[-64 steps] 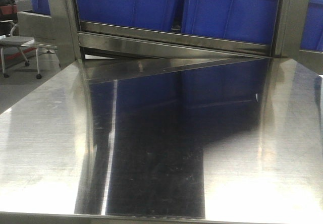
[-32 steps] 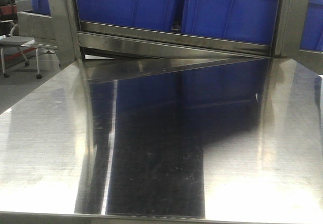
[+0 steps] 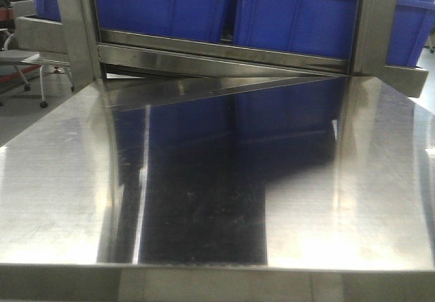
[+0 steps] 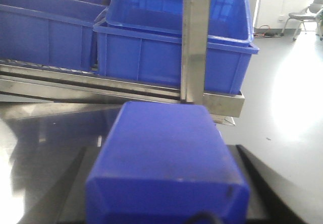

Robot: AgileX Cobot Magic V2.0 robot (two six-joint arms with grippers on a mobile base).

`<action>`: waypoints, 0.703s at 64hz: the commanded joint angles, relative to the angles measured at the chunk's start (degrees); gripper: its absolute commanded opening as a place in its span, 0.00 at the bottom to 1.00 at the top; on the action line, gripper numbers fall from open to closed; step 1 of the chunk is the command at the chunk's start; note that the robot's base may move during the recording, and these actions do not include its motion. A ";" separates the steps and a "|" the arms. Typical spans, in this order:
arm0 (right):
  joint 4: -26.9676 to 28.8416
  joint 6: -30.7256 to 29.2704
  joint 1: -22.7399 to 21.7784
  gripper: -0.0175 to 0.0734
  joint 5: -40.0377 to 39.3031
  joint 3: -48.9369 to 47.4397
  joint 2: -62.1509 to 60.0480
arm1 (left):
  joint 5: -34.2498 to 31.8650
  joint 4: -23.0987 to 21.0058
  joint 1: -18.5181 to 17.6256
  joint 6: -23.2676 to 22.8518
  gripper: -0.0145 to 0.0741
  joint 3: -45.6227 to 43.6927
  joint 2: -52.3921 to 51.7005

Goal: Pick and sort blue part to right shelf

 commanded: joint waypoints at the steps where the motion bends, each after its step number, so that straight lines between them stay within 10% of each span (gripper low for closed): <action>1: -0.51 -0.45 -0.26 0.67 -5.26 -1.61 0.47 | -5.26 -0.20 0.22 -0.09 0.56 -1.72 0.25; 45: -0.51 -0.45 -0.26 0.67 -5.26 -1.61 0.47 | -5.26 -0.20 0.32 -0.09 0.56 -1.72 0.25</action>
